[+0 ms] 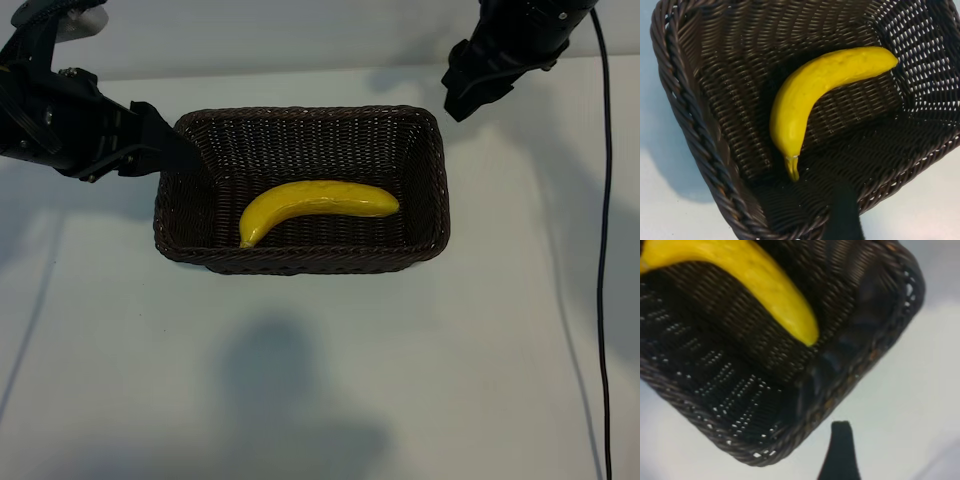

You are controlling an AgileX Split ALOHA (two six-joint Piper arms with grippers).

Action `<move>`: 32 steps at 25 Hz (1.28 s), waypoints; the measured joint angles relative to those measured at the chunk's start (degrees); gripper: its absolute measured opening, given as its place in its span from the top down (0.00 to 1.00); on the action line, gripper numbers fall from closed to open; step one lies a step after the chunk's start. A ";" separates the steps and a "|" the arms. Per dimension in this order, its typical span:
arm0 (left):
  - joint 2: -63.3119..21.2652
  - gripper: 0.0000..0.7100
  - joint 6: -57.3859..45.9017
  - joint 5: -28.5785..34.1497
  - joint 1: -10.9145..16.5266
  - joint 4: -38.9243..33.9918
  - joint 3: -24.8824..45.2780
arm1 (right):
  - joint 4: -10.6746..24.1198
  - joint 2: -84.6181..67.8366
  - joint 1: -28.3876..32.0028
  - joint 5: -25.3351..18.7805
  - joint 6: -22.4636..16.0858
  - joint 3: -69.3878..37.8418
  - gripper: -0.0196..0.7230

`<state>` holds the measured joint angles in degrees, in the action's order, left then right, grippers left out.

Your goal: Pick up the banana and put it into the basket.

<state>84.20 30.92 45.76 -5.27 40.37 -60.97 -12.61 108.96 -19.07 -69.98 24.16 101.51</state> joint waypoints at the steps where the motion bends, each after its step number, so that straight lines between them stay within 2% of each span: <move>1: 0.00 0.18 0.00 0.00 0.00 0.00 0.00 | 0.07 0.00 0.00 0.00 -0.12 0.00 0.17; 6: 0.00 0.18 0.00 0.00 0.00 0.00 0.00 | 0.07 0.00 0.00 0.00 -0.47 0.00 0.17; 19: 0.00 0.18 -0.07 -0.02 0.00 0.04 0.00 | -0.63 0.00 0.00 0.00 -4.50 0.00 0.19; 32: 0.00 0.18 -0.07 -0.12 0.00 -0.01 0.00 | -1.09 0.00 0.00 0.00 -4.69 0.00 0.31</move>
<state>84.20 30.85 45.64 -5.27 40.36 -60.97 -13.70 108.96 -19.07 -69.98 19.47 101.51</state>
